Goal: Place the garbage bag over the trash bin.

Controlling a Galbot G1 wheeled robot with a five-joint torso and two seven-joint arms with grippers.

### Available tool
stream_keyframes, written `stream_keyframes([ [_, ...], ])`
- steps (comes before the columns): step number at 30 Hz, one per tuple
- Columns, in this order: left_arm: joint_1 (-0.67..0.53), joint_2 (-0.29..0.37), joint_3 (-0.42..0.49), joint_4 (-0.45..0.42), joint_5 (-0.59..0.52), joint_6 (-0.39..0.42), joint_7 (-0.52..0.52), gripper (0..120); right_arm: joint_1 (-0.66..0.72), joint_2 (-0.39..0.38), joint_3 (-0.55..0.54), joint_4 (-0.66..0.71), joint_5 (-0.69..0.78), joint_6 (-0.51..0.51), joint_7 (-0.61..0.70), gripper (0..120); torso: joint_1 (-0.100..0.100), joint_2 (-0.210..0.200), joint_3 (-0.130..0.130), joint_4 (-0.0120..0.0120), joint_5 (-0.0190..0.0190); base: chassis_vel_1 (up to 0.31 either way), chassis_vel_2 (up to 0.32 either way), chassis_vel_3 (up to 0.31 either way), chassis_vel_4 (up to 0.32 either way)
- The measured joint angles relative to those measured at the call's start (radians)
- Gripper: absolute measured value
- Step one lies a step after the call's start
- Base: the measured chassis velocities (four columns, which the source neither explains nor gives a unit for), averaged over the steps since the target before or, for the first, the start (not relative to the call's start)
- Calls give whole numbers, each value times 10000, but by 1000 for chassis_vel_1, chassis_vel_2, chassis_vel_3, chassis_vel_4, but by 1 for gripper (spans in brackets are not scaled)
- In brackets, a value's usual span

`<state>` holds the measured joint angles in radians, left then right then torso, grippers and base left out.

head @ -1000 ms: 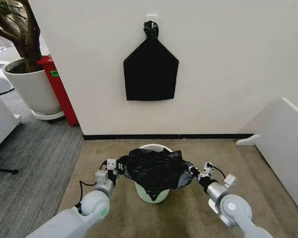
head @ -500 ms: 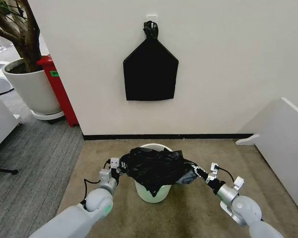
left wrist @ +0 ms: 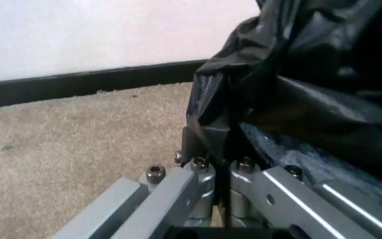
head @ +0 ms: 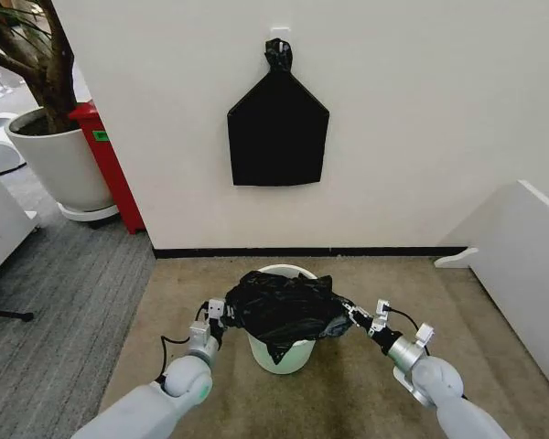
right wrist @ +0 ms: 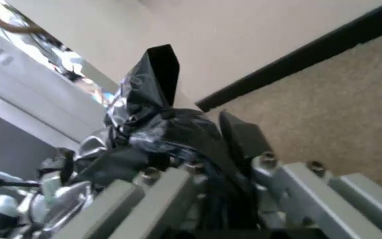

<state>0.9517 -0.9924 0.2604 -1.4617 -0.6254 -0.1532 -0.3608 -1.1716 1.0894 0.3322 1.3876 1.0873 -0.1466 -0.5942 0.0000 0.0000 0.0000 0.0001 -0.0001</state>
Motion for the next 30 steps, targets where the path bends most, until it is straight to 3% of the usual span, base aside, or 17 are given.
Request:
stream_keyframes([
  [6, 148, 253, 76, -382, 243, 3, -189, 3, -479, -348, 31, 665, -512, 410, 395, 26, 0, 0, 0, -1, 2, 0, 0, 0, 0],
  [11, 437, 847, -67, -1193, 255, 26, -213, 26, -1300, -901, 278, 1682, -274, 345, 582, 47, 0, 0, -1, -2, 1, 0, 0, 0, 0],
  [14, 526, 1073, -195, -1520, 194, 93, -101, 33, -1501, -1066, 368, 1935, -209, 258, 581, 54, 0, 0, -1, -3, 0, 0, 0, 0, 0],
  [20, 1022, 2061, -1058, -2687, -11, 400, 510, 59, -2036, -1460, 635, 2503, -12, -1, 538, 81, 0, 0, -1, -1, 1, 0, 0, 0, 0],
  [25, 1663, 2524, -1749, -3073, -56, 421, 988, 77, -2133, -1597, 689, 2561, -94, -155, 307, 97, 0, 0, -1, -2, -1, 0, 0, 0, 0],
  [30, 2336, 2774, -2311, -3121, 182, 315, 1630, 93, -1846, -1448, 565, 2033, -602, -21, 299, 100, 0, 0, -1, 2, 2, 0, 0, 0, 0],
])
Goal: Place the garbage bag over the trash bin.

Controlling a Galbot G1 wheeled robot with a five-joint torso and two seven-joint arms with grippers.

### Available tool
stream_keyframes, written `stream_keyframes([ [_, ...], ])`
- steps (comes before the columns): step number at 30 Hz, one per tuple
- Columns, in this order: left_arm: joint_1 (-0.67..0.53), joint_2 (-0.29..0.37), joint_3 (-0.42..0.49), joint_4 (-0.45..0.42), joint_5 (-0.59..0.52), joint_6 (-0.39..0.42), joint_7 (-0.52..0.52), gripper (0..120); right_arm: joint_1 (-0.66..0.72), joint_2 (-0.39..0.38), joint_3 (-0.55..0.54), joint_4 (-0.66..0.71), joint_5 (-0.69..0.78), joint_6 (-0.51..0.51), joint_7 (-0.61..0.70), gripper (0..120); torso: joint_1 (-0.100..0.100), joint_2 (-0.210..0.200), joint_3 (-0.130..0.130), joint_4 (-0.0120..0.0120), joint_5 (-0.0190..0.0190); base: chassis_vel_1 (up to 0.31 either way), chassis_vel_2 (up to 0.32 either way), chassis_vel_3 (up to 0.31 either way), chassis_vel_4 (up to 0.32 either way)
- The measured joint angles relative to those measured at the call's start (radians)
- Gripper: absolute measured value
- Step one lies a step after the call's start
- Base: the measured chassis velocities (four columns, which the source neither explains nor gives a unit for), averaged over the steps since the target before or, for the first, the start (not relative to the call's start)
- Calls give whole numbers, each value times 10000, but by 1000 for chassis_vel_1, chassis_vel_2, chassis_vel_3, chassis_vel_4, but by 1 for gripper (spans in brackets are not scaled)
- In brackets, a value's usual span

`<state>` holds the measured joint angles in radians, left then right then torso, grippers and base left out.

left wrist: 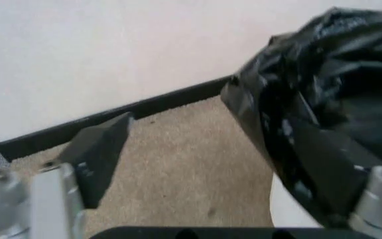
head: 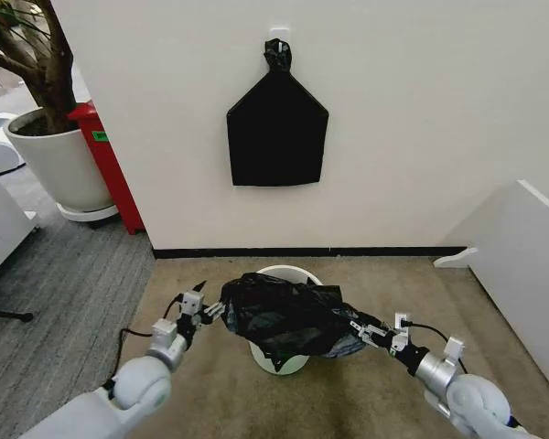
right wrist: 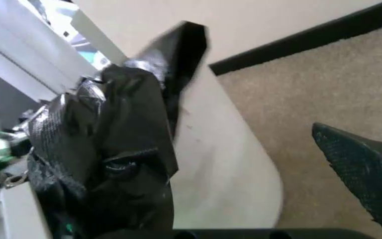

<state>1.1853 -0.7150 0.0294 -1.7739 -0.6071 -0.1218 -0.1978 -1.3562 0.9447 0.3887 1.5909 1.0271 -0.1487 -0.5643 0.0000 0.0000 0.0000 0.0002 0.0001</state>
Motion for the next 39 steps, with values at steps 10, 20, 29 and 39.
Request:
stream_keyframes([
  [10, 647, 235, -434, -401, 226, -327, 585, 100, -247, -35, 48, 532, 172, -337, 95, 100, 0, 0, 0, -3, -1, 0, 0, 0, 0],
  [20, 776, 333, -799, -687, 185, -337, 937, 100, -368, -842, 245, 557, -1714, -314, -2010, 100, 0, 0, 0, -3, 1, 0, 0, 0, 0],
  [29, 708, 182, -905, -597, 59, -329, 1082, 100, -177, -1818, 296, 600, -2894, -428, -3839, 100, 0, 0, 0, -2, -4, 0, 0, 0, 0],
  [39, 702, 57, -900, -513, 45, -323, 983, 100, 210, -1016, -9, 634, -1464, -841, -1015, 100, 0, 0, 1, 0, 0, 0, 0, 0, 0],
])
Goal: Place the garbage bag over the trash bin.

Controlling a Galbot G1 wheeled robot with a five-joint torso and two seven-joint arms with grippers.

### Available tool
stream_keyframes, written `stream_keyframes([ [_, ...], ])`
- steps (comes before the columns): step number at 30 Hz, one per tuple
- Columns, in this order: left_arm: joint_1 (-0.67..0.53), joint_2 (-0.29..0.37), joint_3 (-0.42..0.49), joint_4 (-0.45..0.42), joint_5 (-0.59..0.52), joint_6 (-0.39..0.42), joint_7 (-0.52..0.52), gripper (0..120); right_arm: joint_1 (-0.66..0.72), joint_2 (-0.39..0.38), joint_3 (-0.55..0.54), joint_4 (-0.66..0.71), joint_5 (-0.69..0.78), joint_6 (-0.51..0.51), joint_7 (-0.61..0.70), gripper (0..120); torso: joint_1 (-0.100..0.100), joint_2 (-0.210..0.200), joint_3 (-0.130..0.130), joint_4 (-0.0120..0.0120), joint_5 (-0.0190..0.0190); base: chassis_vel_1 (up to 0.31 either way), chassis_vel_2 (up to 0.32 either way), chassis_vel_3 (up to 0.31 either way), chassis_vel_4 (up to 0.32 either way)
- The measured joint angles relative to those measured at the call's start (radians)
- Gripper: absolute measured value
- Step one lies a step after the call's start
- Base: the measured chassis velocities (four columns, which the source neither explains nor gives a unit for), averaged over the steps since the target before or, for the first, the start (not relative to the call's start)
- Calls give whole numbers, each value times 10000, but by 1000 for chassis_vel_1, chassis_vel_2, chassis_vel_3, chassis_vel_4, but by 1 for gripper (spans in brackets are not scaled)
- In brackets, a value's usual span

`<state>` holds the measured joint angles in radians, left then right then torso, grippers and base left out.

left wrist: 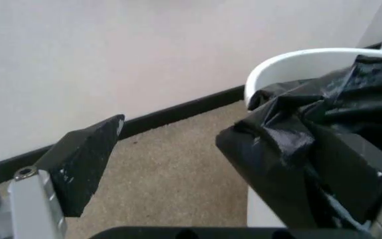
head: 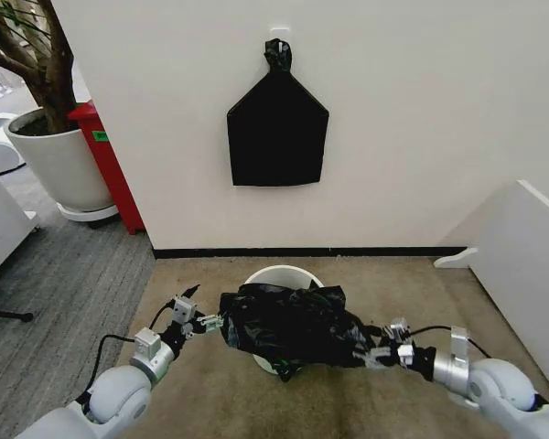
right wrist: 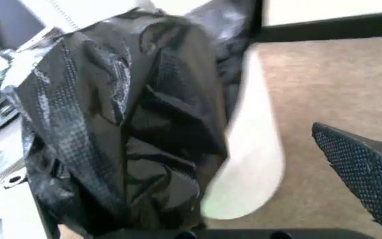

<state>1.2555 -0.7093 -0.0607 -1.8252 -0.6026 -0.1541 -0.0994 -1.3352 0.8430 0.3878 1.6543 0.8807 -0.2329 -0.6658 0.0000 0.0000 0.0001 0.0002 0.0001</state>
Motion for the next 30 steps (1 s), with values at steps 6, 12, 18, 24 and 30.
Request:
stream_keyframes([
  [6, -264, -120, 122, 360, -36, 17, -41, 100, 62, 313, 128, -527, -78, 192, 223, 100, 0, 0, 0, -1, 0, 0, 0, 0, 0],
  [12, -1238, -705, 724, 1642, -49, 83, -58, 100, -87, 446, 377, -935, -258, 572, 267, 100, 0, 0, 0, -4, -5, 0, 0, 0, 0],
  [18, -1941, -1183, 956, 2601, 24, 61, 63, 100, 345, 761, 235, -1760, -527, 971, 408, 100, 0, 0, 0, -3, -1, 0, 0, 0, 0],
  [24, -2063, -1456, 1106, 2935, 217, -43, 101, 100, 603, 1281, 80, -2195, -643, 1309, 690, 100, 0, 0, 0, -3, 0, 0, 0, 0, 0],
  [30, -2102, -1717, 1359, 3198, 625, -316, 151, 100, 551, 1538, 1, -2239, -586, 1494, 844, 100, 0, -1, 0, -1, -1, 0, 0, 0, 0],
])
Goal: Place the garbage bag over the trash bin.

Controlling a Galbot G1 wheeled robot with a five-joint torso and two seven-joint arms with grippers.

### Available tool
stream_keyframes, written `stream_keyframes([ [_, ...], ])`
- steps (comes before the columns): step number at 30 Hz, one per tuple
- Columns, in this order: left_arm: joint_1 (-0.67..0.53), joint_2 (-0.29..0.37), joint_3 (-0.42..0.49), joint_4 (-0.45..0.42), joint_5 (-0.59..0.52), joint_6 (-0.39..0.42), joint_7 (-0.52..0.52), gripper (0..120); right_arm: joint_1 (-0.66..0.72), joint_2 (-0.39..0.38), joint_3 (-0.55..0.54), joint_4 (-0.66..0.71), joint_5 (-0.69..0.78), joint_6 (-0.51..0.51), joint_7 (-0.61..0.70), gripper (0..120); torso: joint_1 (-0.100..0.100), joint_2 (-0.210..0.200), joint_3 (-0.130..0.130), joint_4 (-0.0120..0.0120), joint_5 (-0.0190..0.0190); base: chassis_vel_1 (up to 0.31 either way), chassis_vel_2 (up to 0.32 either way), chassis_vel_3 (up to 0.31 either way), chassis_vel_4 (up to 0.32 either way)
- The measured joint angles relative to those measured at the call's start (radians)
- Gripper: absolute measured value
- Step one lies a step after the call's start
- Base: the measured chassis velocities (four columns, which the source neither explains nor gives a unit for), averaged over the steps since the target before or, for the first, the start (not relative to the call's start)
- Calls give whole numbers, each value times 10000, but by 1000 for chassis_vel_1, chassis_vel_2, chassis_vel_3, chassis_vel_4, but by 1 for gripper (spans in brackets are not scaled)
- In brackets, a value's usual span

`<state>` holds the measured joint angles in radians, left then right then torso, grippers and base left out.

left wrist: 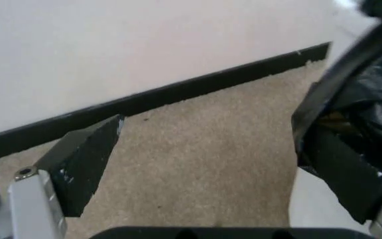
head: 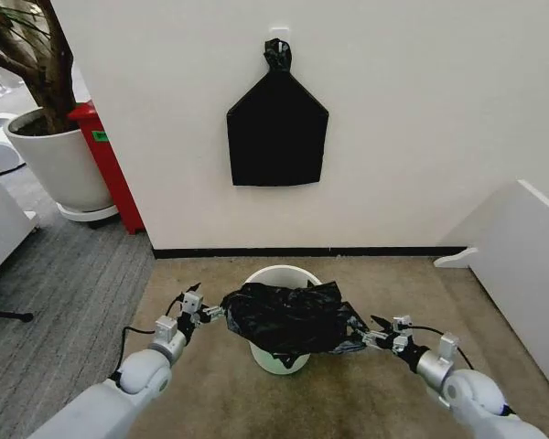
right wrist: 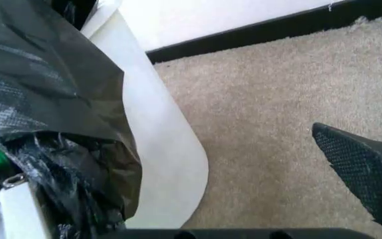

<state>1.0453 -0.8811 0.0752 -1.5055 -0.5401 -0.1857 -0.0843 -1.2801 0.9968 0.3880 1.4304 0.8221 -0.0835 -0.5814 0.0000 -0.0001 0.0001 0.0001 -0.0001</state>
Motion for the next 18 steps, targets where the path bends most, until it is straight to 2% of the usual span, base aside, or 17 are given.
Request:
stream_keyframes([
  [4, 351, 266, -77, -673, 8, 35, 41, 100, -313, -273, 89, 503, 379, -262, -93, 100, 0, 1, -1, -3, -3, 0, 0, 0, 0],
  [8, 965, 814, -566, -1590, -8, 43, 237, 100, -776, -760, 216, 1188, 590, -515, -604, 100, 0, 0, -1, 1, 3, 0, 0, 0, 0],
  [10, 1053, 915, -652, -1731, -16, 19, 264, 100, -890, -881, 265, 1360, 651, -581, -747, 100, 0, 0, -2, 0, 0, 0, 0, 0, 0],
  [15, 1493, 1632, -1304, -2437, -227, -125, 436, 100, -1407, -1580, 475, 2275, 1075, -1047, -1534, 100, 0, 1, -2, 0, 1, 0, 0, 0, 0],
  [18, 1484, 1765, -1357, -2544, -325, -135, 458, 100, -1499, -1732, 528, 2470, 1139, -1134, -1758, 100, 0, 0, -2, 0, 0, 0, 0, 0, 0],
])
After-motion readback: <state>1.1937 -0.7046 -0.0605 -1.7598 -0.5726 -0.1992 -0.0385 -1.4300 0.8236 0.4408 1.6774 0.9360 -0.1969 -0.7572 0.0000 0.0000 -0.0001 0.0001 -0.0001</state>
